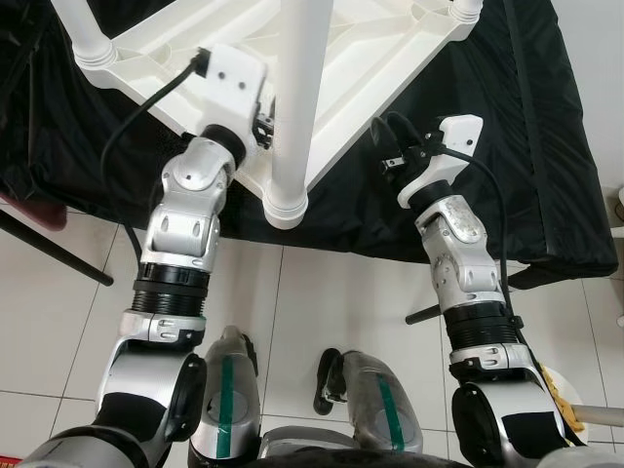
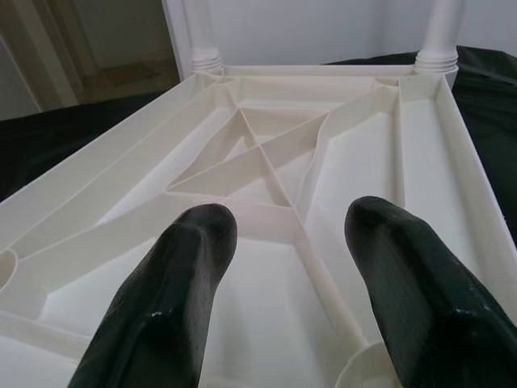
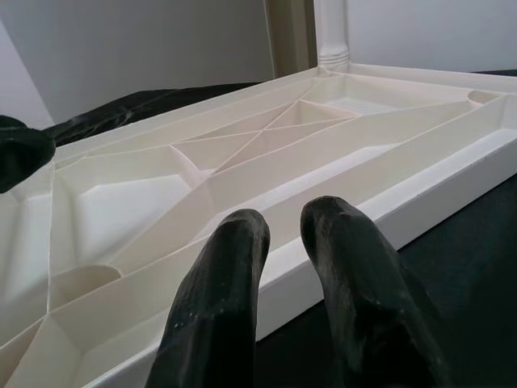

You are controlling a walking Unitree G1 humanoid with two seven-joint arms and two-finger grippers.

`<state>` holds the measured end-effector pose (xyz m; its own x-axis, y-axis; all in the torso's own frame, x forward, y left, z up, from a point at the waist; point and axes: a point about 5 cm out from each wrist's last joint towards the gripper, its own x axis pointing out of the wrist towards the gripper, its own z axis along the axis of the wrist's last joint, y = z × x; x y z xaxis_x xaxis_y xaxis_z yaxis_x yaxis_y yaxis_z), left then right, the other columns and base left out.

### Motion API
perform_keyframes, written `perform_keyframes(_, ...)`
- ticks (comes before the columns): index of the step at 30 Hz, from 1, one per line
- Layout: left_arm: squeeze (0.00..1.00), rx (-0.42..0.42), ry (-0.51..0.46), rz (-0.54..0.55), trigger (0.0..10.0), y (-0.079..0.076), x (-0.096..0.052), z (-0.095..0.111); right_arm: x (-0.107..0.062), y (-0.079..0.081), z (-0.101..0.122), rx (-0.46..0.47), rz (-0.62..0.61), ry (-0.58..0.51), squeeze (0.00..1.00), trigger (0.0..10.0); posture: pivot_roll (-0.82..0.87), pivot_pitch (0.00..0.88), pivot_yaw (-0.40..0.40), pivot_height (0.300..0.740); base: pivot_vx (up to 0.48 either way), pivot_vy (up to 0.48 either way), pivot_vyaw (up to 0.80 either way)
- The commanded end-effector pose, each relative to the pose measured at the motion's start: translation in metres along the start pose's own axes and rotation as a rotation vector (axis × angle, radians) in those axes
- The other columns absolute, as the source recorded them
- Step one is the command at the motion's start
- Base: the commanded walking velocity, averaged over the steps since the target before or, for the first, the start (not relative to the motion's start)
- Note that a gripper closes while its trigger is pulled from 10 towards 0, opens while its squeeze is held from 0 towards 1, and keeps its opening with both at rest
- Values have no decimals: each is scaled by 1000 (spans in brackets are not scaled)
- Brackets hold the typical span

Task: Building children table

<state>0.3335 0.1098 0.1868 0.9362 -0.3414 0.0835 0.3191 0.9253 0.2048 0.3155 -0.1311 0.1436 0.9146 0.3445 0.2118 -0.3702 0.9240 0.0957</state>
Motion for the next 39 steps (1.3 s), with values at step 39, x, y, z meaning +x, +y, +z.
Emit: perform_keyframes(39,0,175,115,270,10000,98,-32,-17,-37,32,29,-79,802,141,0,10000,104,34,-79,740,0,0,0)
